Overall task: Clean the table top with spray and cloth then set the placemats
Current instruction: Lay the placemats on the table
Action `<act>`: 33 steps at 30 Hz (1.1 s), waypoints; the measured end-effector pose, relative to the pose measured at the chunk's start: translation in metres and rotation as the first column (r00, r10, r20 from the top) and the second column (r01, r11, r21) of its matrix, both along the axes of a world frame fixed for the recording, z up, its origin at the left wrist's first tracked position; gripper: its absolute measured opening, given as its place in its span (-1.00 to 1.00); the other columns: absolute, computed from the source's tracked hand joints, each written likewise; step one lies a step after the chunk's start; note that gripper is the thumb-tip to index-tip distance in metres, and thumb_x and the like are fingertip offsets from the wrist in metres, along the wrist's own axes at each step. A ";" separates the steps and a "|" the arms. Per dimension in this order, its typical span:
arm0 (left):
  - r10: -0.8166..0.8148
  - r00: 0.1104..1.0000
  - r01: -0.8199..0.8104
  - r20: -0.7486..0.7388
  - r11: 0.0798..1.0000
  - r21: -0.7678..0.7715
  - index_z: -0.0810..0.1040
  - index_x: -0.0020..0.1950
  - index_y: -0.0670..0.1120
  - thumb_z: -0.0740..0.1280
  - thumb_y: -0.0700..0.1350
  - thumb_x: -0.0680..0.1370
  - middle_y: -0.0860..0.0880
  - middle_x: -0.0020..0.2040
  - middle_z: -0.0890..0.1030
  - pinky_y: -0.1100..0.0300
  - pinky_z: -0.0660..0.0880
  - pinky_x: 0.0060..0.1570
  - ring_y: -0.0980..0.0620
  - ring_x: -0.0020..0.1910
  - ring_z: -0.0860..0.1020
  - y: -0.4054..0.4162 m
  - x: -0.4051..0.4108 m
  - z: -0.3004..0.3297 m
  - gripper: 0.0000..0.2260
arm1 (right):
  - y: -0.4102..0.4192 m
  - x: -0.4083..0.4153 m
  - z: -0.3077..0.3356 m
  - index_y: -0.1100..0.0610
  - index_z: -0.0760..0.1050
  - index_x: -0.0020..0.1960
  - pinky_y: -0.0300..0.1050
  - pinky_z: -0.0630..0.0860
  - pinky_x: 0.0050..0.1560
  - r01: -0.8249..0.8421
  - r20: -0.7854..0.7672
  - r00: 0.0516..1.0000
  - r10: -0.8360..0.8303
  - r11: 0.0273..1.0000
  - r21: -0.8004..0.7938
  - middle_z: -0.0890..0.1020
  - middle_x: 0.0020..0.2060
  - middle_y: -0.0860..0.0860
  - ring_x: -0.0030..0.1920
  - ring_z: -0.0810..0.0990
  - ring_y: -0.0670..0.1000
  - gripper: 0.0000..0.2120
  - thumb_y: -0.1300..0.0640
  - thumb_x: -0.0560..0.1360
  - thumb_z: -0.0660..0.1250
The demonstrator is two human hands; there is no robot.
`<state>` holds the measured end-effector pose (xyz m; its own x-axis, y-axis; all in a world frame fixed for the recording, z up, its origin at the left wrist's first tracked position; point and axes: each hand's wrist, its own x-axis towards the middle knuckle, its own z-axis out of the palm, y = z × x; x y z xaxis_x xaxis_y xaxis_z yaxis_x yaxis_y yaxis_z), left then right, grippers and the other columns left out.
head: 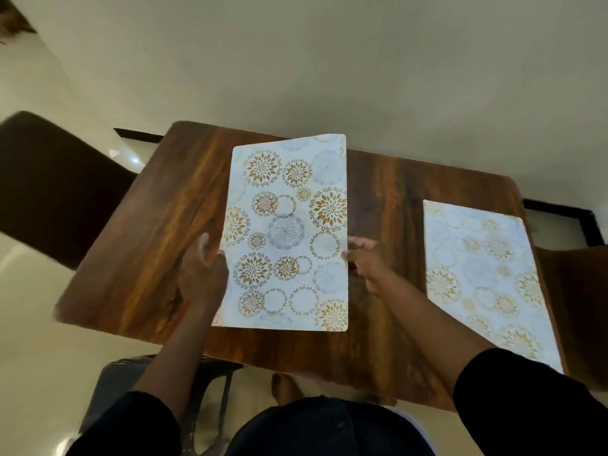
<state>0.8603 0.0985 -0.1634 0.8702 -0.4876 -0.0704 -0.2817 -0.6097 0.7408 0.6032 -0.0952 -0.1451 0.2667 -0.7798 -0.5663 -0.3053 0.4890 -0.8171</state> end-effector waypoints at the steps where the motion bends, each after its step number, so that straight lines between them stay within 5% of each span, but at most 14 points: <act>1: 0.002 0.998 -0.002 0.065 1.000 -0.003 0.47 0.59 0.02 0.35 0.04 0.68 -0.07 0.53 0.55 -0.22 0.45 0.47 -0.16 0.47 0.53 0.006 0.002 0.003 -0.54 | 0.004 0.018 -0.002 0.26 0.57 0.31 -0.38 0.42 -0.52 -0.013 0.000 1.000 0.013 1.000 0.003 0.67 0.16 0.13 -0.26 0.58 -0.14 -0.69 0.40 0.59 0.31; 5: -0.093 0.978 0.100 0.185 0.995 -0.026 0.50 0.54 0.02 0.38 -0.05 0.69 -0.08 0.50 0.57 -0.29 0.47 0.44 -0.18 0.46 0.52 0.032 -0.001 0.000 -0.60 | 0.018 0.083 -0.018 0.23 0.61 0.24 -0.14 0.65 -0.22 0.011 -0.006 1.000 -0.011 1.000 0.014 0.70 0.05 0.09 -0.13 0.66 -0.07 -0.71 0.43 0.57 0.32; 10: -0.090 0.994 0.088 0.064 0.996 0.033 0.43 0.58 0.09 0.29 0.14 0.69 0.00 0.63 0.42 -0.28 0.25 0.62 -0.12 0.66 0.31 0.065 0.000 -0.024 -0.54 | 0.036 0.156 -0.042 0.19 0.64 0.18 0.04 0.65 0.12 0.052 -0.030 0.998 -0.051 0.997 0.060 0.71 0.04 0.05 -0.02 0.69 0.02 -0.71 0.43 0.55 0.33; 18: -0.112 0.992 0.122 -0.058 0.962 0.245 0.19 0.71 0.14 0.11 0.48 0.54 0.02 0.77 0.07 -0.09 -0.25 0.64 -0.10 0.76 -0.04 0.094 0.023 -0.048 -0.21 | 0.044 0.245 -0.066 0.13 0.62 0.19 0.08 0.71 -0.09 0.068 -0.065 0.996 -0.057 0.982 0.174 0.72 0.02 0.08 -0.04 0.73 0.09 -0.69 0.41 0.54 0.34; 29: -0.082 0.993 0.115 -0.085 0.849 0.516 -0.12 0.77 0.05 0.00 0.58 0.45 -0.04 0.76 -0.27 -0.22 -0.36 0.65 -0.17 0.71 -0.36 0.101 0.054 -0.089 0.03 | 0.061 0.310 -0.085 -0.02 0.32 0.41 -0.02 0.68 -0.21 -0.188 -0.212 0.959 0.187 0.982 0.016 0.49 0.04 -0.09 -0.15 0.51 -0.11 -0.50 0.37 0.58 0.28; 33: -0.060 0.993 0.111 -0.106 0.805 0.582 -0.25 0.76 0.00 -0.03 0.61 0.40 -0.07 0.74 -0.35 -0.29 -0.38 0.63 -0.20 0.69 -0.42 0.099 0.062 -0.097 0.11 | 0.062 0.312 -0.091 -0.05 0.18 0.49 0.00 0.69 -0.19 -0.334 -0.229 0.921 0.315 0.941 -0.050 0.50 -0.02 -0.07 -0.10 0.58 -0.03 -0.39 0.36 0.57 0.29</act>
<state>0.9225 0.1980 -0.2609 0.8060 -0.4036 -0.4329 -0.3101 -0.9110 0.2720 0.9153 -0.0332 -0.2366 0.3934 -0.7194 -0.5724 -0.6079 0.2636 -0.7490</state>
